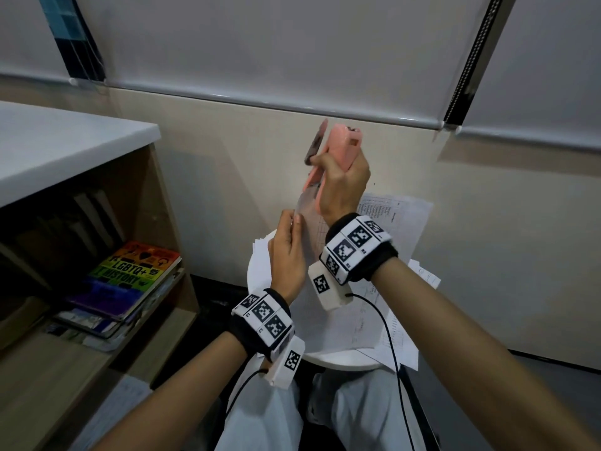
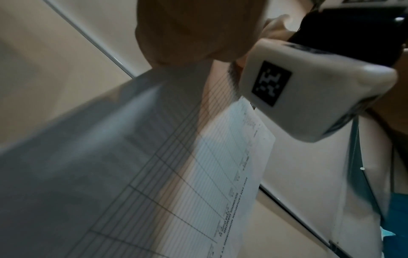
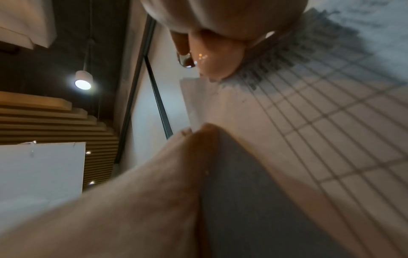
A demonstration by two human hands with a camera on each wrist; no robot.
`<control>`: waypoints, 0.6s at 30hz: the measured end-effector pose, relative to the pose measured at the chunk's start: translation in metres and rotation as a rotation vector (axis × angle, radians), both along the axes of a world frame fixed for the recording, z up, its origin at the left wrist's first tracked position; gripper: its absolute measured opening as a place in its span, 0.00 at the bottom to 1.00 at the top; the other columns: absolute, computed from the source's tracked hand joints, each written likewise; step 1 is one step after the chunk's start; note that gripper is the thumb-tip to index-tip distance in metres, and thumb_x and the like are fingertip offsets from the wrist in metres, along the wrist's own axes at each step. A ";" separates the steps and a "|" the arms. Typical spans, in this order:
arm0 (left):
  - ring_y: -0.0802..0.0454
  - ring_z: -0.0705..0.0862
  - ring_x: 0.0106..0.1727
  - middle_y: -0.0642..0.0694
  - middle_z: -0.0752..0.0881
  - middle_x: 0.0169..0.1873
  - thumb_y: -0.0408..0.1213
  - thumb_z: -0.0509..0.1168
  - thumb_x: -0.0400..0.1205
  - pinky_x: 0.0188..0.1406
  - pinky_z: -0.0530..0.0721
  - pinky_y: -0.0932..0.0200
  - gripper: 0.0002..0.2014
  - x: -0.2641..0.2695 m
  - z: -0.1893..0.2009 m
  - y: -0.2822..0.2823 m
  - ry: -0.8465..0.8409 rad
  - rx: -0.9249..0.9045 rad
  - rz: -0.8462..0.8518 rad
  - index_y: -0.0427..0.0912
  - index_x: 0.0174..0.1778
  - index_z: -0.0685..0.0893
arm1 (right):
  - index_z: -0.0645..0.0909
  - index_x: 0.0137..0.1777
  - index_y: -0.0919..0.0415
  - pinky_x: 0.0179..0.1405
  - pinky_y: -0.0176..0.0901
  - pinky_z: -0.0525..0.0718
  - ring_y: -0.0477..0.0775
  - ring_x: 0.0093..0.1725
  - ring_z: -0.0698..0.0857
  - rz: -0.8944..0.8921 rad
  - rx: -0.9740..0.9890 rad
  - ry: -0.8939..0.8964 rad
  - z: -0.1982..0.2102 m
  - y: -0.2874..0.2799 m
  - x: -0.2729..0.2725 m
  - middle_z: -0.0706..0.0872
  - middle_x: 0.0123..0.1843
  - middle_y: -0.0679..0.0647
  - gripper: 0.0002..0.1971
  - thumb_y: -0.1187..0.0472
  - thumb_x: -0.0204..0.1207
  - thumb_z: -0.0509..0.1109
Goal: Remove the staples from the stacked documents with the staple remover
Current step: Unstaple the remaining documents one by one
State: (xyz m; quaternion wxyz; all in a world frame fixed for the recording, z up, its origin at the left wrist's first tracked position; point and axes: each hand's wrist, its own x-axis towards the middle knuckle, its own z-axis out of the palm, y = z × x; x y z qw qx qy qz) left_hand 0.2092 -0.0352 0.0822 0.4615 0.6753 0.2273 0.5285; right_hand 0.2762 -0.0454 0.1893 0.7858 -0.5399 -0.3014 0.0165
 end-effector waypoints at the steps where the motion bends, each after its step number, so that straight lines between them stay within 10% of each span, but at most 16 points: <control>1: 0.59 0.68 0.32 0.57 0.71 0.29 0.42 0.50 0.89 0.36 0.71 0.55 0.16 0.000 -0.001 0.001 0.006 -0.003 -0.001 0.34 0.42 0.69 | 0.81 0.32 0.56 0.35 0.60 0.86 0.62 0.33 0.85 -0.016 -0.016 -0.008 -0.002 0.001 0.000 0.86 0.30 0.55 0.07 0.59 0.53 0.70; 8: 0.58 0.78 0.34 0.55 0.81 0.33 0.36 0.62 0.85 0.37 0.80 0.53 0.04 -0.006 -0.007 0.006 -0.012 -0.065 -0.162 0.40 0.51 0.74 | 0.74 0.30 0.52 0.26 0.48 0.74 0.53 0.28 0.73 -0.032 0.014 -0.044 -0.003 0.006 -0.007 0.75 0.26 0.48 0.07 0.64 0.53 0.66; 12: 0.69 0.81 0.38 0.54 0.84 0.41 0.26 0.72 0.75 0.38 0.81 0.72 0.19 -0.010 -0.020 0.005 0.066 -0.039 -0.221 0.52 0.52 0.75 | 0.75 0.30 0.57 0.25 0.47 0.74 0.53 0.28 0.75 -0.026 -0.016 -0.094 -0.006 0.008 -0.003 0.77 0.27 0.53 0.05 0.63 0.53 0.66; 18: 0.48 0.86 0.55 0.53 0.87 0.51 0.45 0.72 0.77 0.52 0.86 0.40 0.13 -0.009 -0.025 0.015 0.056 -0.124 -0.246 0.58 0.53 0.76 | 0.80 0.32 0.47 0.28 0.59 0.85 0.58 0.26 0.82 0.011 0.012 -0.124 -0.003 -0.007 0.013 0.82 0.27 0.49 0.08 0.61 0.53 0.71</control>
